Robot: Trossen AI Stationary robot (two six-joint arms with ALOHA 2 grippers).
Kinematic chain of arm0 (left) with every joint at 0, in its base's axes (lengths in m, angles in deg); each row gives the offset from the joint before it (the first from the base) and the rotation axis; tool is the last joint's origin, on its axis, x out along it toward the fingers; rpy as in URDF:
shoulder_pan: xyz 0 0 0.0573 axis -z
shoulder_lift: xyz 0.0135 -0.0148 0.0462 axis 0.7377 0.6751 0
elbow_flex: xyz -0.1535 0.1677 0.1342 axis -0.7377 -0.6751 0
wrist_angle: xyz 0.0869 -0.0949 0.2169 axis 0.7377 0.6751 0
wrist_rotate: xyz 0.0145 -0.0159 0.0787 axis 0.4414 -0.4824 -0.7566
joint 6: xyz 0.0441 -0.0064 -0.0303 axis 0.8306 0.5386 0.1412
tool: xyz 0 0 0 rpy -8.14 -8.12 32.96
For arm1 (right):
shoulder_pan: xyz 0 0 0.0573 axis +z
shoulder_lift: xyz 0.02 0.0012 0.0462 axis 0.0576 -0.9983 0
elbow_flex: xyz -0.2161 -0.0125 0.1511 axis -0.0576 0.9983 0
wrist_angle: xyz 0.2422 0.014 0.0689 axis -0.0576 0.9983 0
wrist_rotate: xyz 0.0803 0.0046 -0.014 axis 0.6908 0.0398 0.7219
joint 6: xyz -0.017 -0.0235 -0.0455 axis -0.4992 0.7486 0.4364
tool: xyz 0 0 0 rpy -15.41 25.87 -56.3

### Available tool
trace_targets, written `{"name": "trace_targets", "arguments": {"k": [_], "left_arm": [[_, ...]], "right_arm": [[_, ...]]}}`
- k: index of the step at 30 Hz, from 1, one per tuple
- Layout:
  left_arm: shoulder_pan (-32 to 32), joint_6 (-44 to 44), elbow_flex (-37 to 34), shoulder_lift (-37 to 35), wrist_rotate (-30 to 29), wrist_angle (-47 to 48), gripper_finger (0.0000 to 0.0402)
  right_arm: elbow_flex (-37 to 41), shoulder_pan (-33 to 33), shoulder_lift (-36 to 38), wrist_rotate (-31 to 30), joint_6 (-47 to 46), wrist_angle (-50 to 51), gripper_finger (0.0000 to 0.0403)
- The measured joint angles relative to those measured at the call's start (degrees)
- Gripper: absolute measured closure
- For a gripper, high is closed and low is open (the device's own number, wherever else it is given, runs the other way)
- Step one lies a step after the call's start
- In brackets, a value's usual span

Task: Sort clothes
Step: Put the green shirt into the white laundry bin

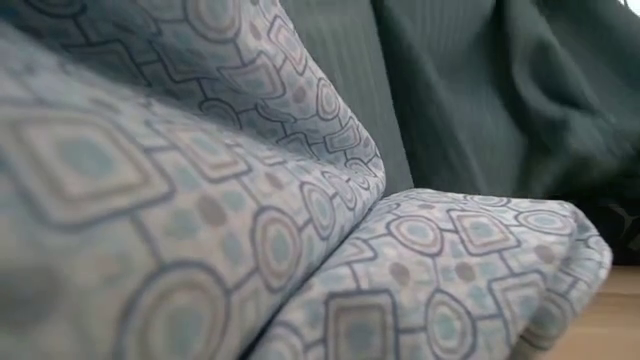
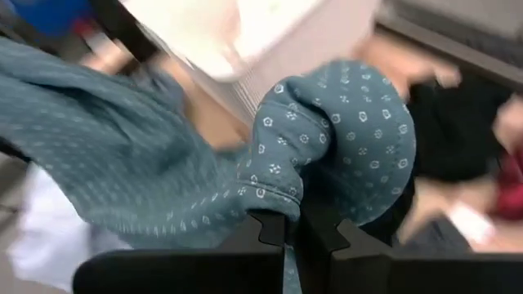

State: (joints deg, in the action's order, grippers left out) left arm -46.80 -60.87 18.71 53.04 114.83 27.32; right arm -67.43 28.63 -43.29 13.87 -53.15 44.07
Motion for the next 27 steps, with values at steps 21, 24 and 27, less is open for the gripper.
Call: {"name": "trace_targets", "arguments": {"k": [21,24,27], "left_arm": [[8.4,-20.7,-43.4,0.0,-13.9,-33.6,0.0395],[8.4,-20.2,-44.7,0.0,-15.4,-33.7,0.0385],[8.4,-20.2,-44.9,0.0,-17.1,-32.8,0.0381]], "right_arm": [[49.0,-10.5,4.6,16.4,8.0,-52.6,0.0403],[52.0,-11.4,2.0,16.6,5.5,-59.5,0.0403],[52.5,-11.8,-0.7,18.0,3.9,-64.2,0.0403]]}}
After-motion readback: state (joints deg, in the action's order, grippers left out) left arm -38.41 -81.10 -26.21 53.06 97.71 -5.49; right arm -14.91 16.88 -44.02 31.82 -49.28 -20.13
